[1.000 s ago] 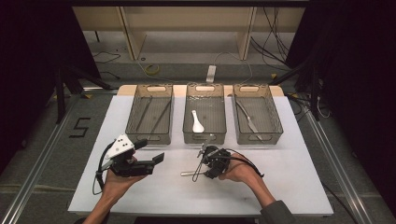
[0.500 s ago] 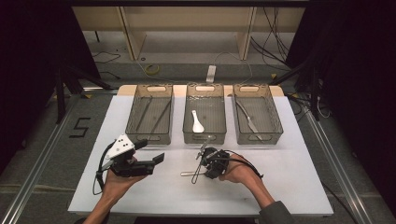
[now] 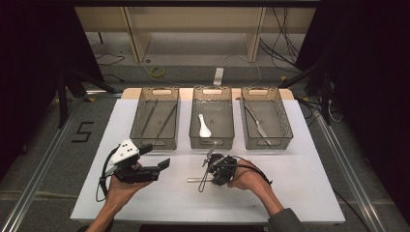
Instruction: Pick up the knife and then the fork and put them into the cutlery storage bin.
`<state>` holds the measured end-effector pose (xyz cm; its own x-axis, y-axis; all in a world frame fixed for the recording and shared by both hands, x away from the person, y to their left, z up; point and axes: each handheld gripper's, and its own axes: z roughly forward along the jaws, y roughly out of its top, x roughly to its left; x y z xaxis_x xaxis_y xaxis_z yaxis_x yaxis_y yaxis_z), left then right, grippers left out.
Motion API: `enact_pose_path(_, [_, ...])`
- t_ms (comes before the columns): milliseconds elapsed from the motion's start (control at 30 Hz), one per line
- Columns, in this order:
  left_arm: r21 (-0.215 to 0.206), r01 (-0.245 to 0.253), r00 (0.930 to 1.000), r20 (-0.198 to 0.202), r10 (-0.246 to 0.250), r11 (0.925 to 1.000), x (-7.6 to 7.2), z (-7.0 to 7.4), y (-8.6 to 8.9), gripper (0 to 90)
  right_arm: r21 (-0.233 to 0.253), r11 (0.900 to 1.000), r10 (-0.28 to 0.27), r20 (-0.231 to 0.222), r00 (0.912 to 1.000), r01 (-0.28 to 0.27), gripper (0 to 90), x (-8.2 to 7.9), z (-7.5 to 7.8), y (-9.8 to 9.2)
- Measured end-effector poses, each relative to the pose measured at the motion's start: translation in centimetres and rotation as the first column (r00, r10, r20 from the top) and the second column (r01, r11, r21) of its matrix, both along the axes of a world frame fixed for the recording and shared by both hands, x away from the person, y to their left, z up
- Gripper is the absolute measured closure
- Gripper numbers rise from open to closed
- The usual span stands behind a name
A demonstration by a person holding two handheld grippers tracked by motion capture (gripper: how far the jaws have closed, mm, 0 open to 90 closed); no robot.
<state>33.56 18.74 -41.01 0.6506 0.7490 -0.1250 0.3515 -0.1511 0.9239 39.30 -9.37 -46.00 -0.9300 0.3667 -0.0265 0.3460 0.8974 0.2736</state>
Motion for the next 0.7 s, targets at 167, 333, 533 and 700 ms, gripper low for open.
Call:
enact_pose_path(167, [0.002,0.000,1.0000,0.000,0.000,1.0000,-0.01,0.00,-0.01,15.5,-0.008,1.000,0.014,-0.007,0.9999,-0.014,77.4,-0.15,0.04,0.08])
enact_pose_path(333, [0.003,-0.001,1.0000,0.002,0.001,1.0000,-0.01,0.02,0.03,15.6,-0.014,0.999,0.034,-0.006,0.9994,-0.034,79.1,-0.33,0.05,0.16])
enact_pose_path(533, [0.003,-0.005,1.0000,0.006,0.005,1.0000,-0.03,0.03,0.03,15.5,-0.031,0.998,0.056,-0.009,0.9984,-0.056,83.3,-0.47,0.09,0.32])
enact_pose_path(700, [0.003,-0.004,1.0000,0.006,0.004,1.0000,-0.04,0.05,0.06,15.6,-0.029,0.998,0.048,-0.012,0.9988,-0.048,84.0,-0.53,0.07,0.37])
